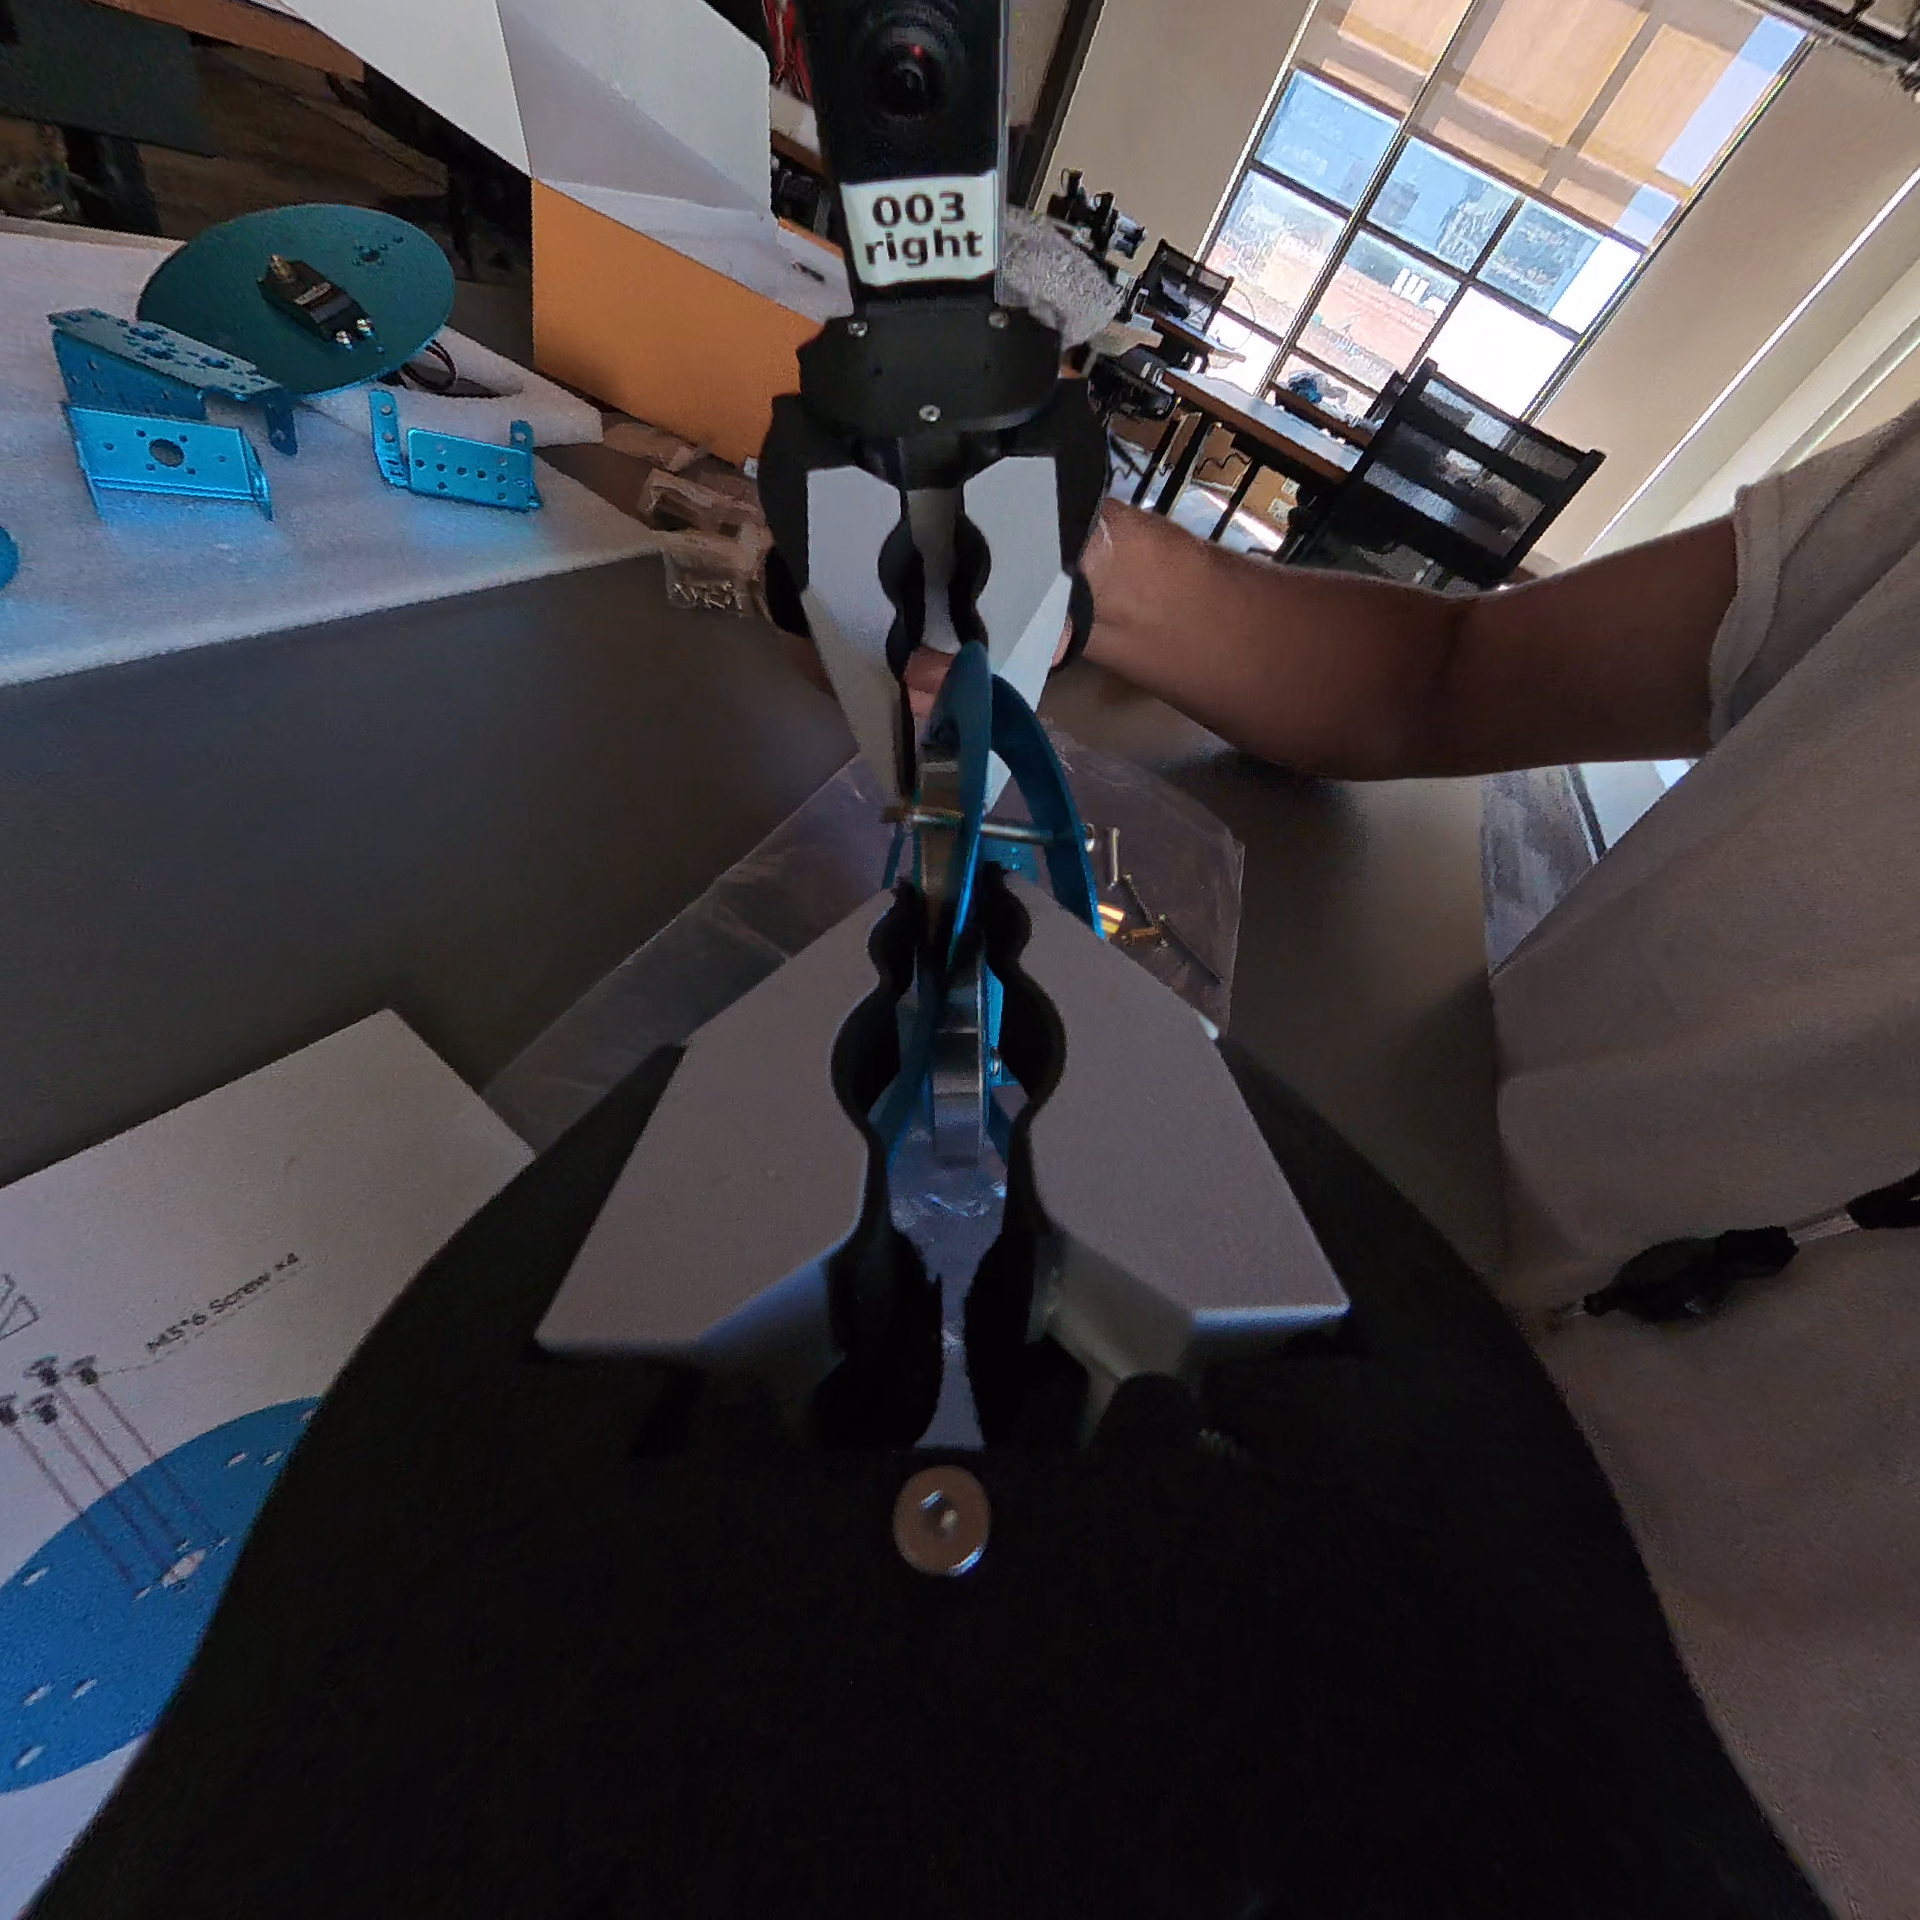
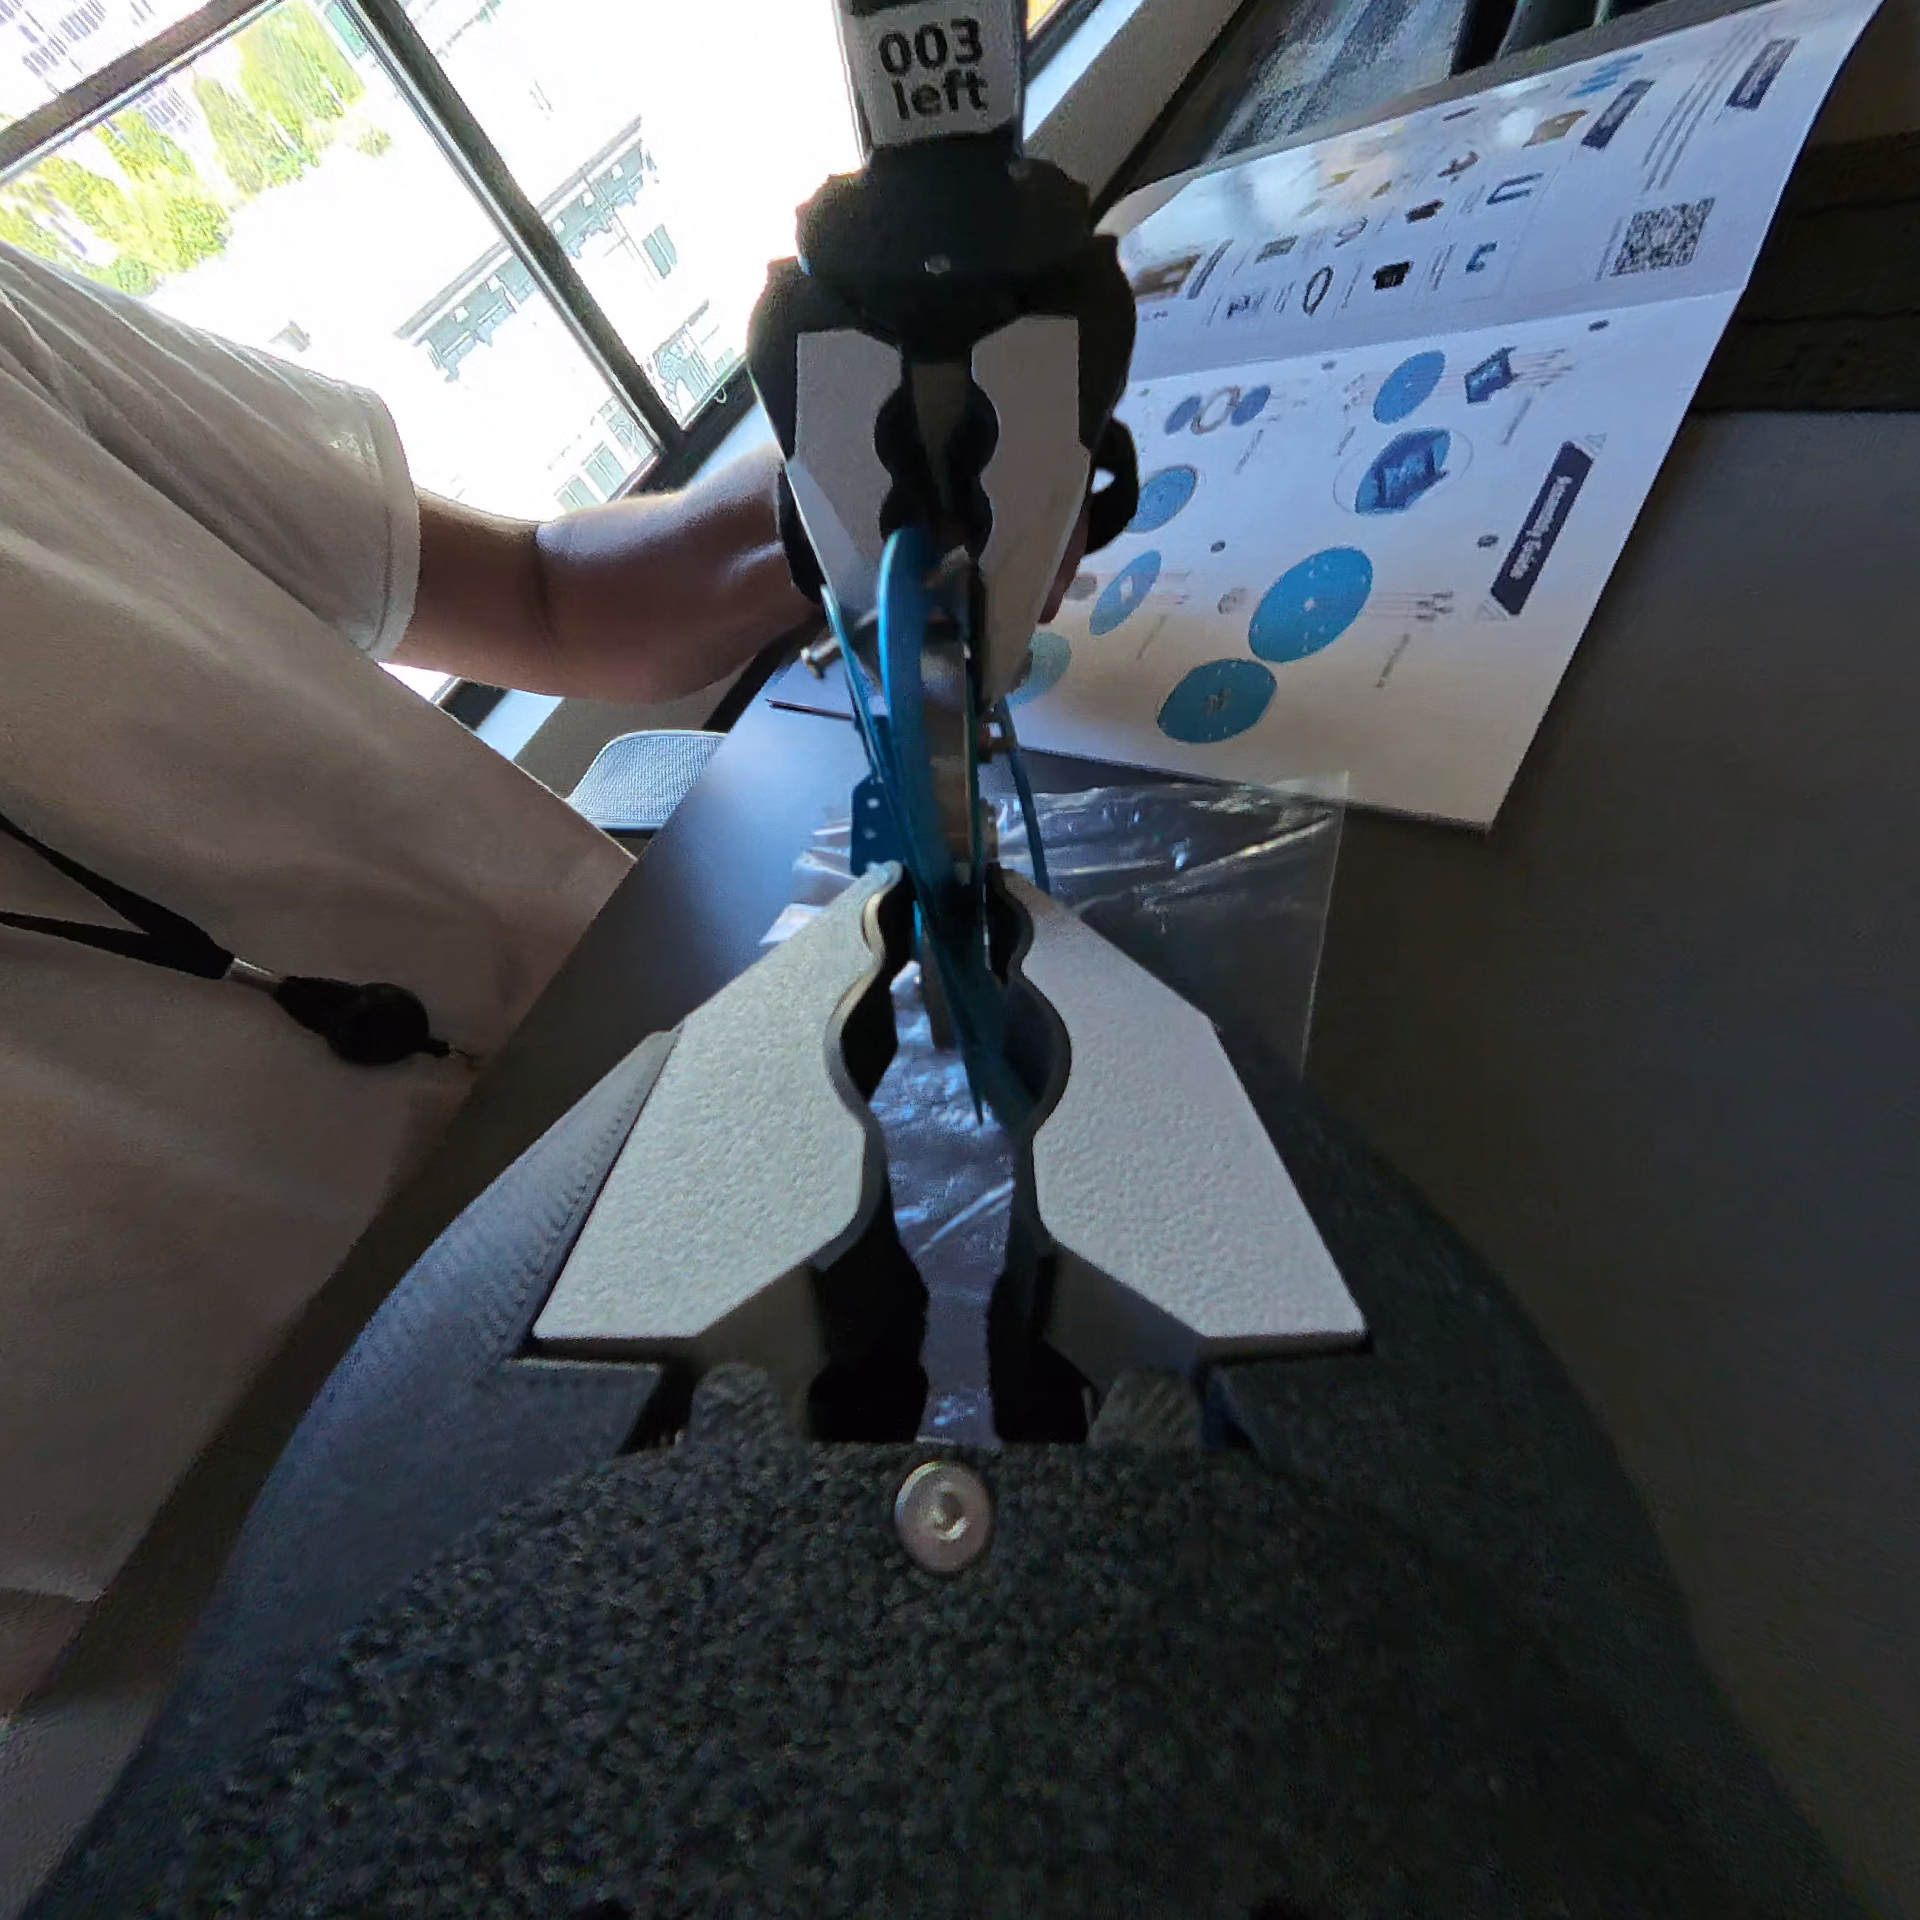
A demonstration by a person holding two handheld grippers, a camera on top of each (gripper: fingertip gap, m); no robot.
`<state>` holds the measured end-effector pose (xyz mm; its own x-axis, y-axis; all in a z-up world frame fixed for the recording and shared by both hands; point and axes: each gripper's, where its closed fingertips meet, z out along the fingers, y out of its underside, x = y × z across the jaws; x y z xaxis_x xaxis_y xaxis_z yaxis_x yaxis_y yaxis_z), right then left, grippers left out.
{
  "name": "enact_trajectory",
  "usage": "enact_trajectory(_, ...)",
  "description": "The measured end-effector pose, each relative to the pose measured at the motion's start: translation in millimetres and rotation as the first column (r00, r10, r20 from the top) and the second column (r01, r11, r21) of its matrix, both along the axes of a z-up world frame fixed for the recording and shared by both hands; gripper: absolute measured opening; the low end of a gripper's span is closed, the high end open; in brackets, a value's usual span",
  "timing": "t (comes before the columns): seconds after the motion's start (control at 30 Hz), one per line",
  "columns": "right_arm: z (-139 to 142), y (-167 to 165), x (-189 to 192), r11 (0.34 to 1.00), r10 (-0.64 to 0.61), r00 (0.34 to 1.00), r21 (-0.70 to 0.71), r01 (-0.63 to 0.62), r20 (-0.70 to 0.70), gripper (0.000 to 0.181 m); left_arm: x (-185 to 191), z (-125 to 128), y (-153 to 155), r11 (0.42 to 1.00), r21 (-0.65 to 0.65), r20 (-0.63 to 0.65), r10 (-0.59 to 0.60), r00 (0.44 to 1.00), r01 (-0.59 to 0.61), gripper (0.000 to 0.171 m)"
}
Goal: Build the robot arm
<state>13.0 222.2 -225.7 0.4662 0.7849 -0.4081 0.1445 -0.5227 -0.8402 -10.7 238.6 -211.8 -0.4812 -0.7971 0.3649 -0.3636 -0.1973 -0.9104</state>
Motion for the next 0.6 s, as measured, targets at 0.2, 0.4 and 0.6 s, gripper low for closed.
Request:
enact_trajectory(0.2, 5.2, -5.0, 22.2, 0.993, -0.086, 0.996, 0.075, 0.088, -0.030, 0.025, 7.8, -2.6, 0.4, 0.999, 0.037, -0.029, 0.003, 1.000, -0.002, 0.011)
enact_trajectory(0.4, 18.8, 2.9, 16.6, 0.982, -0.104, 0.994, 0.159, 0.105, -0.013, 0.045, 14.7, 9.2, -3.6, 1.000, -0.010, 0.017, -0.007, 1.000, 0.007, 0.012)
enact_trajectory(0.6, 6.6, 3.6, 17.0, 0.983, -0.108, 0.994, 0.150, 0.107, 0.000, 0.017, 22.3, 7.8, -3.9, 0.999, -0.027, 0.042, 0.022, 0.999, -0.021, 0.011)
